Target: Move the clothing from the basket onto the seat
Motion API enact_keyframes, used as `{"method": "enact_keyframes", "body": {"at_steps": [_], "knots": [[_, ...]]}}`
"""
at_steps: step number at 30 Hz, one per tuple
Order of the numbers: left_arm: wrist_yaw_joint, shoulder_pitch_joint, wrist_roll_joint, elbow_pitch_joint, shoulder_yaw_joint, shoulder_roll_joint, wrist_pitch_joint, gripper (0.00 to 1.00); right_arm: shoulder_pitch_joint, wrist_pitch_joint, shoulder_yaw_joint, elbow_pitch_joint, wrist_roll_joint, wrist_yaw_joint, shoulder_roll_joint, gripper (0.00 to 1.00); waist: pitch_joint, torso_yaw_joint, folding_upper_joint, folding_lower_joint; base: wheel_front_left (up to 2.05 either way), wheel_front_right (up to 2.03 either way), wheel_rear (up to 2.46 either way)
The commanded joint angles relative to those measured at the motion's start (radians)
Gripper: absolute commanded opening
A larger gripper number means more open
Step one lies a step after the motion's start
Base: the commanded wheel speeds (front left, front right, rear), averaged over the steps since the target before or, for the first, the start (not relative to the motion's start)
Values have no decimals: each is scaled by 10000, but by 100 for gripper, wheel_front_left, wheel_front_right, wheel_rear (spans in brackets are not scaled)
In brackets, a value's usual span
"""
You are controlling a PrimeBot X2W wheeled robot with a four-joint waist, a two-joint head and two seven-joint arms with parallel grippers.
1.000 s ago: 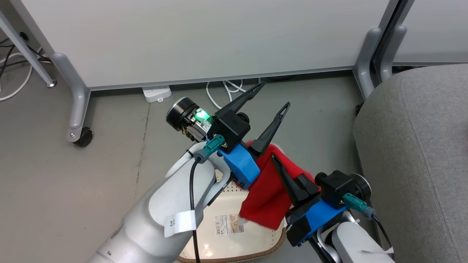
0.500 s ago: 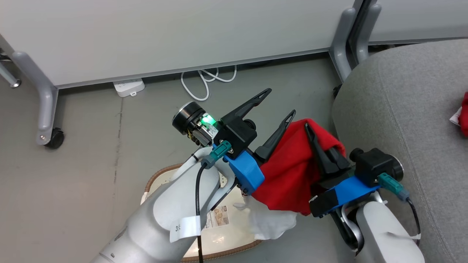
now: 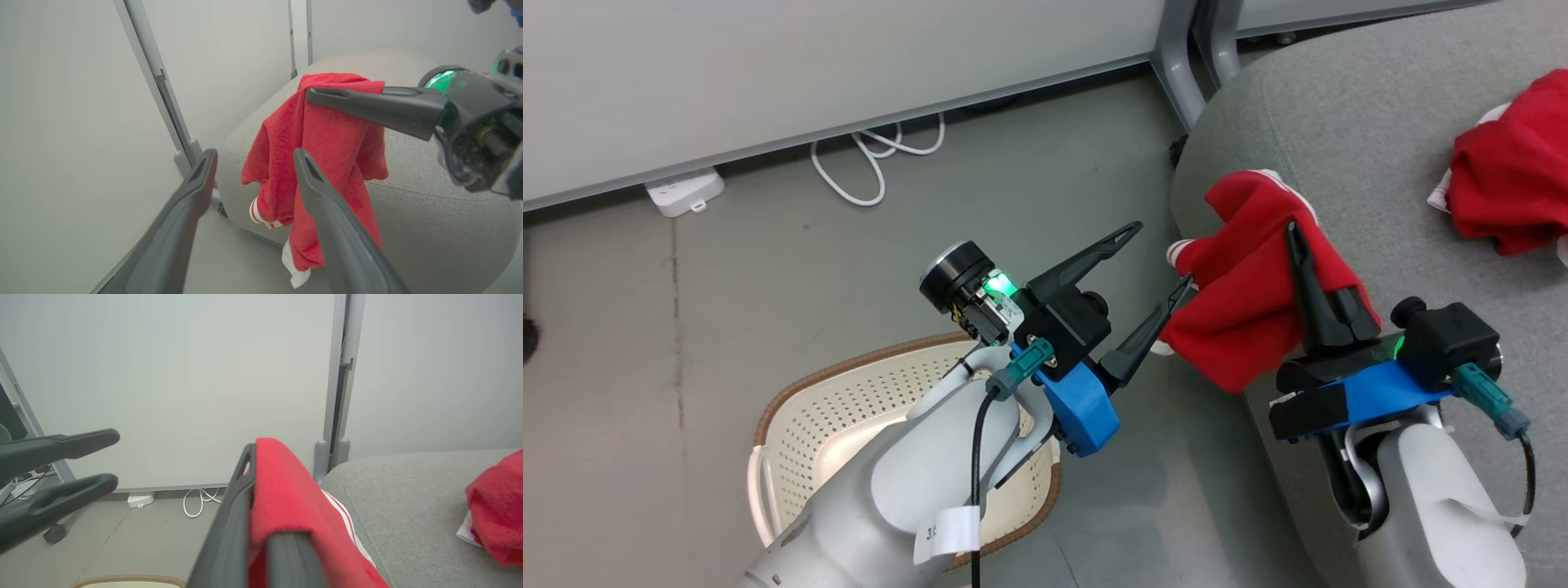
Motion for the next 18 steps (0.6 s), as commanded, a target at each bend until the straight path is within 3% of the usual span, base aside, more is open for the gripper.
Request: {"method": "enact_keyframes", "body": {"at_steps": [1,18], "knots": [[-10,-14,41,-2,-161,73,-47,100,-69,-13,-267,-173,-28,1,4,0,337,-438,0,0,0,0,0],[-10,-262,-61,-96,-1205,347,-47,100,432,-13,-1978,-970,66,1,19,0,1351,-1719,0,0,0,0,0]]}}
